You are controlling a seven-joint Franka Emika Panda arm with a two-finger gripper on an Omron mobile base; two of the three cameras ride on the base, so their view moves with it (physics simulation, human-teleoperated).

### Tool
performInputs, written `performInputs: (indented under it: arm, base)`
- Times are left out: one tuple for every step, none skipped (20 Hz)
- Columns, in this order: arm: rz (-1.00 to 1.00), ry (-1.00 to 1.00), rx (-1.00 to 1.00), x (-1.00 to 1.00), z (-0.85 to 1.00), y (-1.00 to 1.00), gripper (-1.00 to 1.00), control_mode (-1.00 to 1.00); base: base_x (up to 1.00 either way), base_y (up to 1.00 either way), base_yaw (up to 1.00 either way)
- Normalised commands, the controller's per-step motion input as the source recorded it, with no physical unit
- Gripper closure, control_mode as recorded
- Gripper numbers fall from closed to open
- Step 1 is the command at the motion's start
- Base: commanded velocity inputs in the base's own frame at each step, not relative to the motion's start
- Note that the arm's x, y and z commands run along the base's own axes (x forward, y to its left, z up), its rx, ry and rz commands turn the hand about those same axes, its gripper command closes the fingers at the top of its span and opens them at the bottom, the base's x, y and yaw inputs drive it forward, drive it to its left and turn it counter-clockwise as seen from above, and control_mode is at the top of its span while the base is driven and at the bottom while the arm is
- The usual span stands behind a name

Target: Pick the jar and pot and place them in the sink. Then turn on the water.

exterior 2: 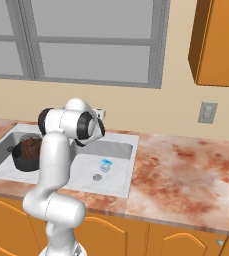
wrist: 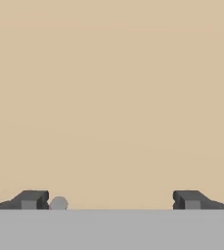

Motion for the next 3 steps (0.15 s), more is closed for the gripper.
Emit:
performInputs:
  arm:
    - [0.00, 0.00, 0.06, -0.03, 0.00, -0.56, -1.00, -1.00]
    - [0.00, 0.00, 0.05, -0.01, 0.00, -0.46, -1.00, -1.00]
    - [0.00, 0.00, 0.05, -0.01, 0.00, -0.39, -1.00, -1.00]
  base:
    - [0.00, 0.00, 0.00]
    - [0.00, 0.00, 0.00]
    - [0.00, 0.00, 0.00]
